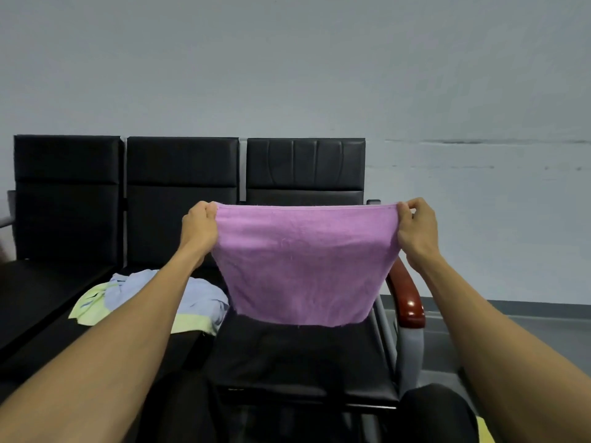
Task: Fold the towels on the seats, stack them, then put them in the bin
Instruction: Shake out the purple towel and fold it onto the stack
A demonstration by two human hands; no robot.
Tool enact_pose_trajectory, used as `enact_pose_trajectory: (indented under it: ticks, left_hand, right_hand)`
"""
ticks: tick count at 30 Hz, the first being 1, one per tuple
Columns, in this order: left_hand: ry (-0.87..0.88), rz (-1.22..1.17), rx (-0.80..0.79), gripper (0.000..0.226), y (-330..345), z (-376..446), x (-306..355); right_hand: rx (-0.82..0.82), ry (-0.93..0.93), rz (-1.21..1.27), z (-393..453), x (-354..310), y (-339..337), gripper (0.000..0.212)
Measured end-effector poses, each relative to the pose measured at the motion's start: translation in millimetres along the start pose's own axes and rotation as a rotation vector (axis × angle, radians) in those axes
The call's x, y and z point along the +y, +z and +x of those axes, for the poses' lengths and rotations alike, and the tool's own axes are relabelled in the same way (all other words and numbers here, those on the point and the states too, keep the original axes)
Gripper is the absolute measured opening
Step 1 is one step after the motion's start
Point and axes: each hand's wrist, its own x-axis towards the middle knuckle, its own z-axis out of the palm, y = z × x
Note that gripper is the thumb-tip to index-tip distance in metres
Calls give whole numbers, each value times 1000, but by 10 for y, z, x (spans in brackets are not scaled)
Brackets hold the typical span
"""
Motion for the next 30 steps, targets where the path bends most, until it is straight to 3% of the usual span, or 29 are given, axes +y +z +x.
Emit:
enact_pose_trajectory:
  ticks: [11, 21, 26, 30]
  left_hand:
    - [-45, 21, -53, 39, 156, -81, -152]
    - [-202, 142, -147, 42, 1123, -55, -1411]
    - [-223, 223, -143, 17, 1468, -4, -1732]
    - [-337, 185, -118, 15, 1626, 5, -1816]
  right_hand:
    - [39, 30, -35, -4, 226, 93, 22]
    - [-99, 159, -244, -128, 1598, 789, 20]
    - [-130, 177, -260, -97, 2024, 1125, 18]
    - [-158, 222, -250, -89, 2140, 1282, 18]
